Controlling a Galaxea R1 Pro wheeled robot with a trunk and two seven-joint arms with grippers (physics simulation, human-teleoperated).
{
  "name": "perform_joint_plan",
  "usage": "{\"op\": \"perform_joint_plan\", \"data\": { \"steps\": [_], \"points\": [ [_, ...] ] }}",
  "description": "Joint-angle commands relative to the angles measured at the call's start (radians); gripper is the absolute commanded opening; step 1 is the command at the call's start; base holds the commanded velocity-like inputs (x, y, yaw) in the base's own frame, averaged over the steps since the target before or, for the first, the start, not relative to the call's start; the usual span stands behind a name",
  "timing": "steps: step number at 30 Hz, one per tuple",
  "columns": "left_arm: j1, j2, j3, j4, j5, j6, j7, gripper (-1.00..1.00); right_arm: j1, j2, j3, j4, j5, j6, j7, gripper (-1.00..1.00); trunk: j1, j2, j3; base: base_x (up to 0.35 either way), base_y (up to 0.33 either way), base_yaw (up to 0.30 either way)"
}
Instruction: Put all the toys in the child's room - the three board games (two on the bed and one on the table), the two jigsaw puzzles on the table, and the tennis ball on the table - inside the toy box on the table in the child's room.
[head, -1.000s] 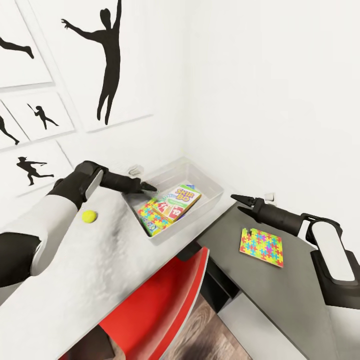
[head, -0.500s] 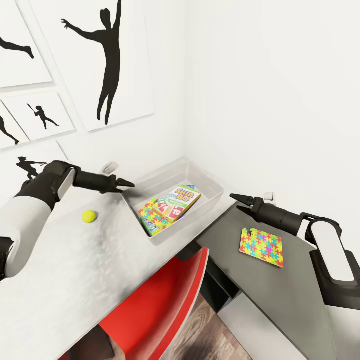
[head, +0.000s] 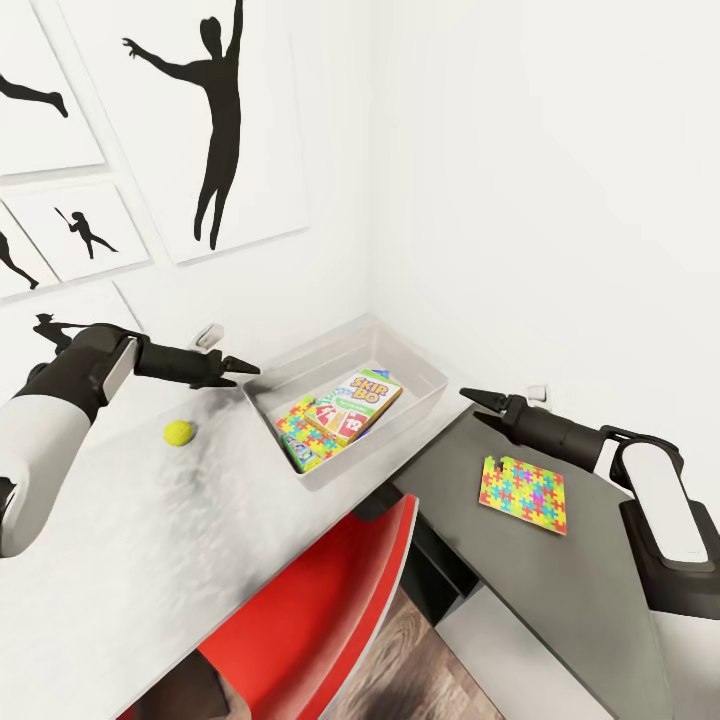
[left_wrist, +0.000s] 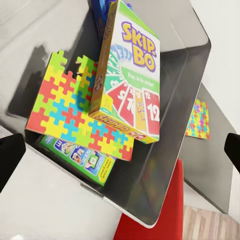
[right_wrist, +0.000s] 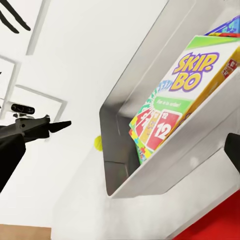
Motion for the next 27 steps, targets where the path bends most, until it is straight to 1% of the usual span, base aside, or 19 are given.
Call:
{"op": "perform_joint_plan", "data": {
  "steps": [1, 10, 13, 17, 20, 27],
  "points": [
    [-0.001, 0.001, -0.007, 0.0, 0.01, 0.007, 0.002, 1.0, -0.001, 0.0, -0.001, 0.0, 0.013, 0.005, 0.006, 1.0, 0.001, -0.002, -0.002, 0.0, 0.0, 0.0],
    [0.0, -0.001, -0.007, -0.001, 0.008, 0.007, 0.003, 1.0, -0.001, -0.014, -0.007, 0.003, 0.018, 0.005, -0.005, 1.0, 0.001, -0.002, -0.002, 0.0, 0.0, 0.0],
    [0.0, -0.001, -0.007, -0.002, 0.008, 0.007, 0.003, 1.0, -0.001, -0.016, -0.01, 0.003, 0.019, 0.005, -0.031, 1.0, 0.001, -0.002, -0.002, -0.019, -0.002, 0.0],
    [0.0, -0.001, -0.007, -0.003, 0.008, 0.007, 0.003, 1.0, -0.002, -0.017, -0.013, 0.004, 0.018, 0.005, -0.105, 1.0, 0.001, -0.002, -0.002, -0.158, -0.038, 0.0],
    [0.0, 0.0, -0.005, -0.003, 0.009, 0.007, 0.004, 1.0, -0.002, -0.017, -0.014, 0.006, 0.017, 0.005, -0.142, 1.0, 0.001, -0.002, -0.002, -0.07, -0.015, 0.0],
    [0.0, 0.0, -0.003, -0.003, 0.007, 0.007, 0.004, 1.0, -0.002, -0.017, -0.017, 0.007, 0.015, 0.005, -0.16, 1.0, 0.001, -0.002, -0.002, -0.045, -0.003, 0.0]
  ]
}}
